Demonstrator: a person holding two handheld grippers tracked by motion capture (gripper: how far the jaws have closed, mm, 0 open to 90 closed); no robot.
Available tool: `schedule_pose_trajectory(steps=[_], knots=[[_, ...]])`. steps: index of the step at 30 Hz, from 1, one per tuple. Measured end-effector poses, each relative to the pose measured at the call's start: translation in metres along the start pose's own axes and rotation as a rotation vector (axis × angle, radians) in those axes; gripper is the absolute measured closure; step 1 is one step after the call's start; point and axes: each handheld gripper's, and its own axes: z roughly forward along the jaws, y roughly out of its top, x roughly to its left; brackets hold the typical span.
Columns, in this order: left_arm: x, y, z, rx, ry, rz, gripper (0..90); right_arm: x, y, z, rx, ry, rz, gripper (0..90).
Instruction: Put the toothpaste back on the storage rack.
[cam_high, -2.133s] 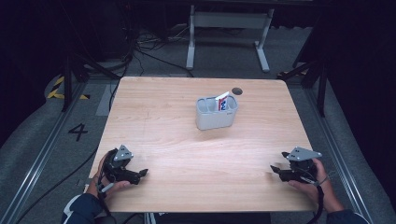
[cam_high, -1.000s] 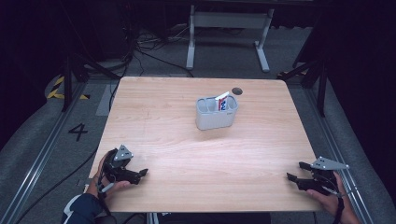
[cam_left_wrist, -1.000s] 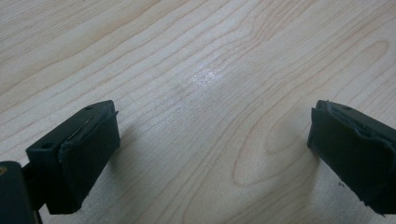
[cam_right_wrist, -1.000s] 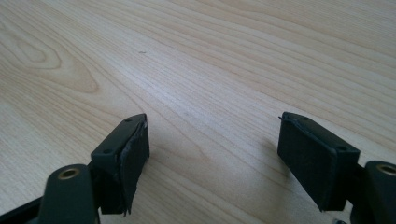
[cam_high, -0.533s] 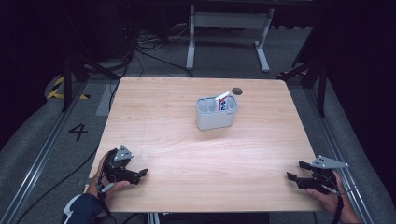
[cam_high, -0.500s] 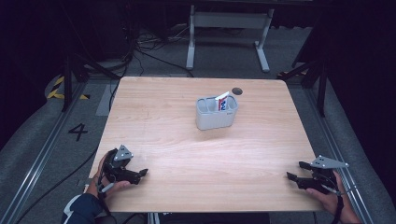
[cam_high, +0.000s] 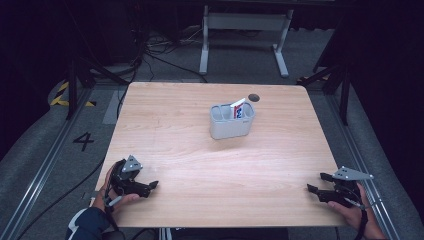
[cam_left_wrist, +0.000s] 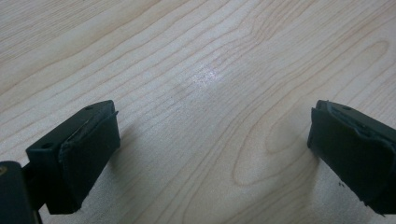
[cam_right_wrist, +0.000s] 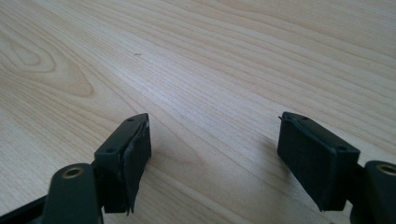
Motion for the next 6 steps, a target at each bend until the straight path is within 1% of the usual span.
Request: schedule_pose_trajectory(steps=[6], knots=[[-0.0002, -0.0001, -0.0001, 0.0, 0.002, -0.003, 2.7, -0.0005, 0.0004, 0.0003, 0.004, -0.003, 0.0, 26.2]])
